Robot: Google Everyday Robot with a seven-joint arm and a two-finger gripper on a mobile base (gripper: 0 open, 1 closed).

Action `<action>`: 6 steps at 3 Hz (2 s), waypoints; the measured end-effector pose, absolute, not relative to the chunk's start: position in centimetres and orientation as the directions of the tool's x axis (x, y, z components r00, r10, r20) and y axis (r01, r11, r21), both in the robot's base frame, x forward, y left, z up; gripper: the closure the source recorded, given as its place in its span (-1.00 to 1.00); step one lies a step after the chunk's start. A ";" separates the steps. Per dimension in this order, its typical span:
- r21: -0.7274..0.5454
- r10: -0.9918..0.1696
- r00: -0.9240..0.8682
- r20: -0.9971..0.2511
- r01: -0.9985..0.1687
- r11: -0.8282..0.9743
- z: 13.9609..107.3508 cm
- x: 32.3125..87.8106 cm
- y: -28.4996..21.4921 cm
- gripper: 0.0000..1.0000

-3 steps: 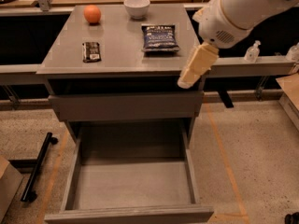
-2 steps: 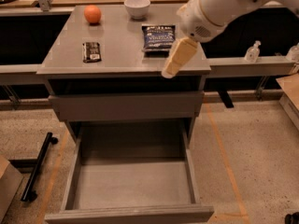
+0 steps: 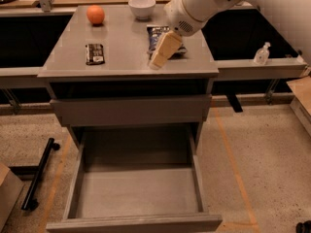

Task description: Place rxbar chocolate into middle drawer

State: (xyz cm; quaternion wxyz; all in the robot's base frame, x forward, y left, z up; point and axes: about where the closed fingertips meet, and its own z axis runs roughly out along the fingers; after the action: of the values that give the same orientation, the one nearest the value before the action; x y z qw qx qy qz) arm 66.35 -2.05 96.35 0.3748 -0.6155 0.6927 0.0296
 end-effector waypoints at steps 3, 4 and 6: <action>-0.362 -0.779 0.020 -0.626 -0.893 0.267 92.7 70.3 1.9 -1.00; -0.322 -0.739 0.008 -0.674 -0.903 0.283 90.7 73.1 4.5 -1.00; -0.246 -0.678 -0.028 -0.735 -0.920 0.306 88.2 78.3 9.2 -1.00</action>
Offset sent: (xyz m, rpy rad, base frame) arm 0.0407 0.0321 -0.0369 0.0735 0.0262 -0.0258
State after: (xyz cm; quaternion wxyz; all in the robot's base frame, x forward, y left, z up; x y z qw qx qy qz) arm 78.26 9.23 88.19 0.4016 -0.5697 0.7011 0.1505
